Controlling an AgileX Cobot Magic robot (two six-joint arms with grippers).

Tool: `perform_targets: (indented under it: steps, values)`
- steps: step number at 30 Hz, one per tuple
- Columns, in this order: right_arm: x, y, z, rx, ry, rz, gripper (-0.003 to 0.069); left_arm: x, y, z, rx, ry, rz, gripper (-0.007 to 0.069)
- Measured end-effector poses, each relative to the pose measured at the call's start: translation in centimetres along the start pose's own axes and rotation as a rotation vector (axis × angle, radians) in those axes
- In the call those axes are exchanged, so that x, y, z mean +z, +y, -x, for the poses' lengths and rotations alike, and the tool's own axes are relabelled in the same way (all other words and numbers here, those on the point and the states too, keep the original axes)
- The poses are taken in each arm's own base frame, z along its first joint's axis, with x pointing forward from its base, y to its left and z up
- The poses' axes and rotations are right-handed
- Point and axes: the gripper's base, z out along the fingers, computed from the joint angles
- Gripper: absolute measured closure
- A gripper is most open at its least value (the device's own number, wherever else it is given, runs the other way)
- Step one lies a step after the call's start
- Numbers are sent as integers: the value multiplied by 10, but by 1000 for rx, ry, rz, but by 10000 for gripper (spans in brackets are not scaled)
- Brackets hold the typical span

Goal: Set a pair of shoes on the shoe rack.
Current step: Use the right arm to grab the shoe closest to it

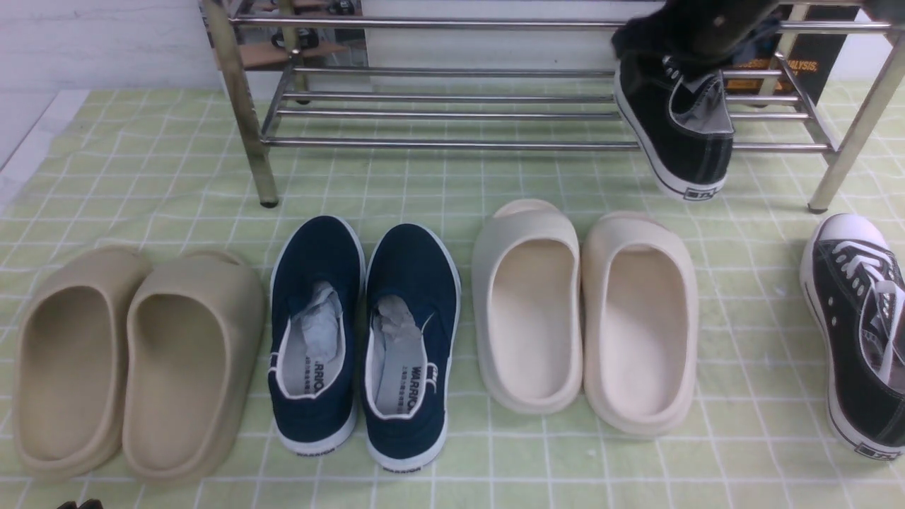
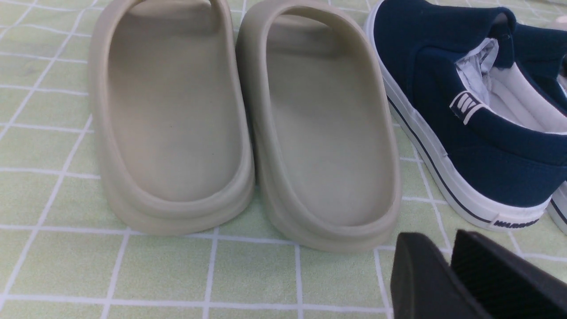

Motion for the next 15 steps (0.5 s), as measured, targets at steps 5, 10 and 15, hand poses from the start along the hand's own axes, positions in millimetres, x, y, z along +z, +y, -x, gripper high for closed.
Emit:
perform_targets:
  steps: [5, 10, 15]
  values:
    - [-53, -27, -39, 96, 113, -98, 104, 0, 0, 0, 0, 0, 0, 495]
    - [-25, -61, -122, 214, 408, -238, 104, 0, 0, 0, 0, 0, 0, 491]
    - [14, -83, -189, 329, 526, -263, 110, 0, 0, 0, 0, 0, 0, 491]
